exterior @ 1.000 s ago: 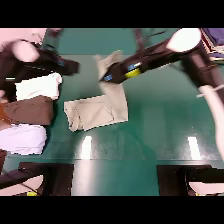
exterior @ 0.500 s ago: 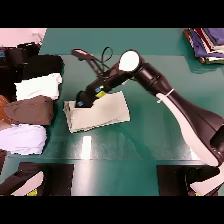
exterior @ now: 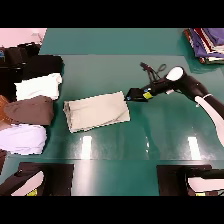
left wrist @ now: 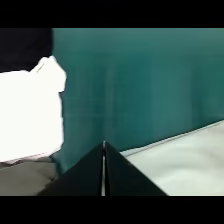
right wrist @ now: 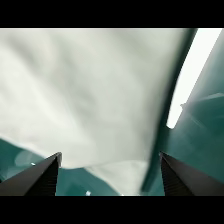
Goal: Fold the shirts.
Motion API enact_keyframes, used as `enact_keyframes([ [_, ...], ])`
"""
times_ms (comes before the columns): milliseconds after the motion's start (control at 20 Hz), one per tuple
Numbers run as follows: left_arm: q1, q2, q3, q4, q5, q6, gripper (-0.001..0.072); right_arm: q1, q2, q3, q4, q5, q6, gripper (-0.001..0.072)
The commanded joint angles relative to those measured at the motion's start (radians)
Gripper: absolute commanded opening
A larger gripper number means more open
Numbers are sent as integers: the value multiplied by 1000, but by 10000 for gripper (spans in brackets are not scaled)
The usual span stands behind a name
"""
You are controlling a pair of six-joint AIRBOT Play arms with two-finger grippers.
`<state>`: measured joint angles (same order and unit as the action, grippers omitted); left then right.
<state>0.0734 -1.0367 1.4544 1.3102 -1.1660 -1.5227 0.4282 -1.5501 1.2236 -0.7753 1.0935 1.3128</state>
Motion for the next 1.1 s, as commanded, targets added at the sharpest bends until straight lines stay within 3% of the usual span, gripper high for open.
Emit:
enact_keyframes([
  [0,1,-5,0,-92,23,13,27,-86,-65,-113,157,-61,-60,694],
  [150,1,-5,0,-93,22,13,28,-40,-176,-79,236,-41,-92,645],
  [350,-5,-5,0,-119,22,13,27,62,-290,89,233,7,-92,567],
  [400,-19,-5,0,-115,21,13,27,84,-306,128,230,8,-92,471],
  [450,-42,-5,-1,-114,21,13,27,105,-320,167,222,9,-92,326],
  [600,-130,-7,0,-113,28,13,27,133,-327,242,195,12,-93,24],
  [850,-236,-19,0,-114,31,11,27,66,-184,254,-43,-5,-8,13],
  [1050,-306,-19,0,-113,36,7,27,-156,50,106,-214,-55,61,13],
])
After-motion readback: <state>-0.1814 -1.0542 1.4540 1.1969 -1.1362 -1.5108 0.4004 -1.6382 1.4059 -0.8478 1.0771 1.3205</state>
